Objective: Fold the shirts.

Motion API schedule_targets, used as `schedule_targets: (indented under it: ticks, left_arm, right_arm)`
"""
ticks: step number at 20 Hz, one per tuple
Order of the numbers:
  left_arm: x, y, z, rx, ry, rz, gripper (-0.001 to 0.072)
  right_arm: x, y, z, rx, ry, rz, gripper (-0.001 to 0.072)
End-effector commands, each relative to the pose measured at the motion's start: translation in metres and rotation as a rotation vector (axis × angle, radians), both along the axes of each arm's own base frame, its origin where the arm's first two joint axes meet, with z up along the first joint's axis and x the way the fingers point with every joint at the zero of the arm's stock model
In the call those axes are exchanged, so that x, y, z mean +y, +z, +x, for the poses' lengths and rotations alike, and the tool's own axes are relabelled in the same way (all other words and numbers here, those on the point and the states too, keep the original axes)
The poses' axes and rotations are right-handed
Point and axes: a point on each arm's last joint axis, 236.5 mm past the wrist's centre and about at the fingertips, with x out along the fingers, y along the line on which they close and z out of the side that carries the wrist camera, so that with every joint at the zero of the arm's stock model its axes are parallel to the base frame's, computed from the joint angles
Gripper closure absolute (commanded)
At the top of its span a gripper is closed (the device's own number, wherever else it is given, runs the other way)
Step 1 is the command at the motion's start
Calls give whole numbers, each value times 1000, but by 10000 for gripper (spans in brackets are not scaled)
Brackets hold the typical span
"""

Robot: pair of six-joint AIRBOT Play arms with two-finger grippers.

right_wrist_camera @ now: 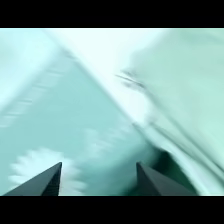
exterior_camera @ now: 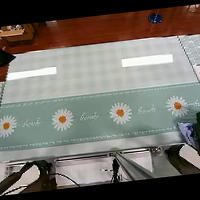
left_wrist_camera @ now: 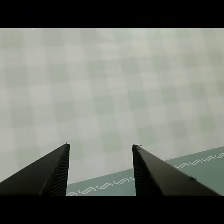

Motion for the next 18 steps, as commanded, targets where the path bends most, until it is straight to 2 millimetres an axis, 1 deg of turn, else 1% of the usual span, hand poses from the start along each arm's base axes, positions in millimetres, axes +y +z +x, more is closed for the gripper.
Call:
schedule_targets:
  ticks: [1, 3, 4, 5, 6, 7, 8, 10, 12, 14, 18]
  left_arm:
    - [-10, -38, 9, 116, 36, 32, 223]
    - [-18, -62, 7, 182, 16, 138, 222]
    - [-23, -72, 3, 208, -14, 208, 219]
    - [-25, -83, 0, 243, -28, 278, 129]
    - [-29, -91, -3, 271, -33, 320, 47]
    - [-34, -99, -6, 298, -40, 349, 21]
    - [-40, -106, -9, 326, -57, 368, 21]
    - [-52, -119, -18, 382, -95, 373, 29]
    - [-57, -128, -23, 421, -120, 380, 35]
    - [-58, -135, -25, 446, -127, 379, 35]
    - [-58, -139, -26, 459, -129, 380, 35]
  right_arm:
    - [101, -22, 99, -39, 325, 109, 164]
    - [142, -51, 107, 70, 451, 118, 158]
    - [157, -63, 109, 113, 500, 111, 156]
    - [170, -72, 111, 146, 538, 109, 153]
    - [182, -80, 113, 173, 576, 104, 108]
    - [190, -85, 113, 194, 606, 89, 108]
    - [195, -89, 114, 212, 635, 59, 108]
    - [196, -89, 116, 230, 670, -5, 109]
    - [198, -89, 114, 242, 681, -11, 110]
    - [201, -90, 113, 244, 681, 2, 110]
    - [200, -90, 113, 243, 681, 1, 110]
